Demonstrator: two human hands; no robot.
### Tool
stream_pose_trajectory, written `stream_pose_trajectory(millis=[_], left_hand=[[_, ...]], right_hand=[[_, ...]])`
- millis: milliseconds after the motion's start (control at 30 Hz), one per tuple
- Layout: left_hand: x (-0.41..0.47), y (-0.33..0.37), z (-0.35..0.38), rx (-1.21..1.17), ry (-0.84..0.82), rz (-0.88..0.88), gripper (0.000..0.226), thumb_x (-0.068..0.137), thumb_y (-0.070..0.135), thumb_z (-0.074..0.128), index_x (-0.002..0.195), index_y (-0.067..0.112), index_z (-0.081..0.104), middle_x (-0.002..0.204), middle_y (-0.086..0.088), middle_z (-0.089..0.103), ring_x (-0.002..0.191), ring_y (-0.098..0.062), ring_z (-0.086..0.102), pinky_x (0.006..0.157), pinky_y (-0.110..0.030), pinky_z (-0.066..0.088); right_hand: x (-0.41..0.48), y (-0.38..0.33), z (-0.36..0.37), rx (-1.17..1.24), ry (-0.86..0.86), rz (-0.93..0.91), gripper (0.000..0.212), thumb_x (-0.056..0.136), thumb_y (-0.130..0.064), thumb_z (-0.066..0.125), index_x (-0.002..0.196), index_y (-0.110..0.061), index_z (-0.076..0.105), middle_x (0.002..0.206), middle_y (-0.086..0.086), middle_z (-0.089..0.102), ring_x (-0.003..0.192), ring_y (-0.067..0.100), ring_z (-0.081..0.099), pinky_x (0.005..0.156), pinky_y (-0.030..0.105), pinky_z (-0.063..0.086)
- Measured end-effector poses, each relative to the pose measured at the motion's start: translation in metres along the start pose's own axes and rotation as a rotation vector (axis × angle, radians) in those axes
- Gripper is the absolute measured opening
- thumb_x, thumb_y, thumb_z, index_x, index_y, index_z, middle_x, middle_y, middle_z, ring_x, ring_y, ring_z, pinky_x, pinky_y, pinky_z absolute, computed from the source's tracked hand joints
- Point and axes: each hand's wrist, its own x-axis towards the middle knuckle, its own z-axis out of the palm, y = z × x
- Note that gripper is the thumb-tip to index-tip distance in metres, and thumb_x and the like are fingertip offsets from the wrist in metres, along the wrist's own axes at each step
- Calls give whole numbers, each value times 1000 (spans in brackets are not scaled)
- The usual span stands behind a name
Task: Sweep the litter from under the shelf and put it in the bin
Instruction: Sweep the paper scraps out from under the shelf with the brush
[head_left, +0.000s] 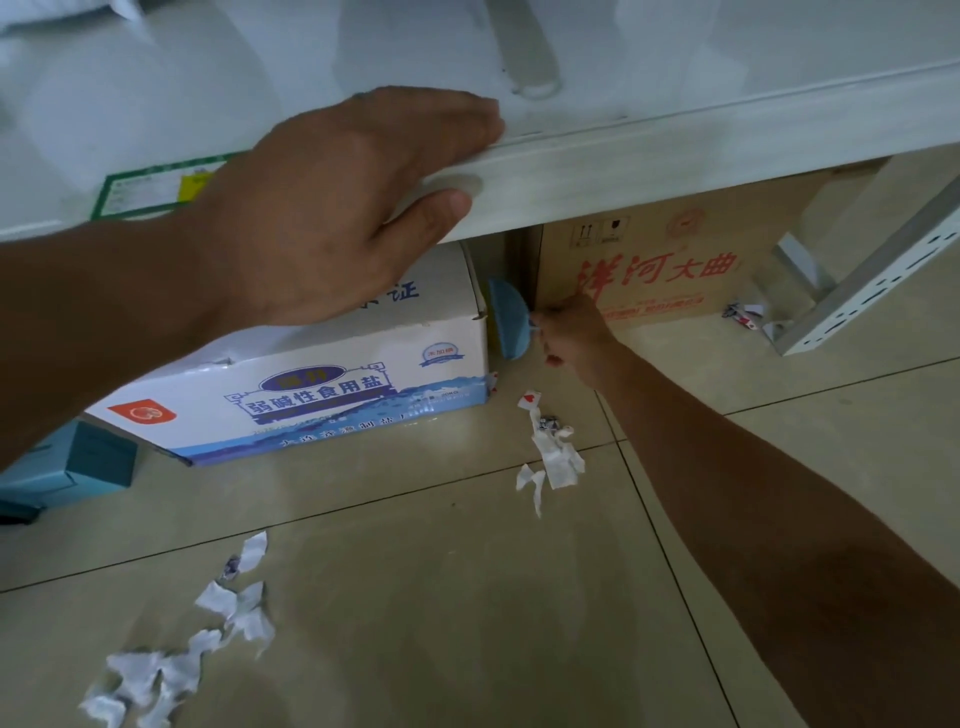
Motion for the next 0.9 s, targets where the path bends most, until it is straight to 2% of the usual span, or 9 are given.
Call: stream_pose_trajectory(millis=[100, 200, 367, 467, 567, 700, 767, 833, 900], left_hand=[[-1, -1, 0, 3, 9, 2, 54, 103, 36, 36, 151, 12, 41, 155, -7, 44, 143, -26, 41, 115, -46, 37], [-2, -2, 1, 10, 8, 4, 54, 103, 36, 37, 151, 11, 41, 155, -8, 44, 144, -26, 41, 117, -44, 35], [0, 0, -1, 7, 7, -8, 54, 103, 37, 37, 151, 12, 41, 156, -6, 43, 144, -24, 39, 118, -43, 33], [-1, 1, 0, 1, 4, -11, 54, 103, 37, 36, 151, 13, 41, 156, -6, 44, 144, -24, 40, 116, -46, 36], [-2, 0, 1, 5, 14, 3, 54, 103, 36, 38, 150, 11, 42, 155, -9, 45, 143, -27, 42, 115, -48, 37], [-2, -1, 3, 31, 15, 15, 55, 103, 37, 37, 150, 10, 42, 154, -10, 45, 143, -28, 42, 116, -46, 36], [-1, 0, 2, 30, 20, 19, 55, 103, 37, 37, 150, 10, 41, 155, -10, 45, 143, -27, 41, 116, -44, 35], [-1, 1, 0, 17, 11, 3, 55, 103, 38, 36, 151, 11, 41, 155, -9, 44, 143, -27, 41, 116, -45, 35], [-1, 3, -1, 3, 1, -20, 56, 102, 38, 36, 151, 13, 41, 155, -8, 44, 143, -27, 41, 115, -47, 36]], right_hand=[[-18, 13, -14, -106, -46, 63, 24, 93, -18, 54, 96, 3, 66, 66, 4, 65, 39, 12, 41, 39, 23, 36], [-33, 21, -30, -110, 17, 27, 21, 91, -16, 51, 91, -2, 67, 48, -9, 62, 29, 9, 40, 33, 19, 33], [-31, 16, -4, -9, 124, -87, 30, 89, -22, 54, 92, 3, 70, 85, 16, 72, 51, 18, 55, 52, 30, 47], [-32, 25, 10, -119, 88, -44, 32, 89, -23, 54, 80, 5, 68, 75, 16, 68, 61, 24, 59, 58, 30, 47], [-46, 40, -2, -285, 101, -38, 30, 84, -21, 55, 62, -1, 54, 57, 8, 53, 56, 22, 51, 54, 29, 39], [-65, 53, -25, -341, 155, -93, 33, 82, -20, 53, 74, 11, 61, 58, 17, 52, 50, 21, 45, 53, 27, 38], [-64, 49, -24, -222, 214, -141, 32, 81, -18, 52, 77, 12, 62, 59, 20, 51, 52, 24, 46, 53, 36, 46], [-59, 45, -19, -202, 233, -159, 32, 83, -17, 52, 74, 13, 61, 59, 23, 53, 53, 27, 49, 58, 44, 54], [-56, 45, -19, -265, 228, -174, 32, 84, -15, 51, 66, 10, 60, 57, 19, 54, 53, 27, 51, 56, 38, 50]])
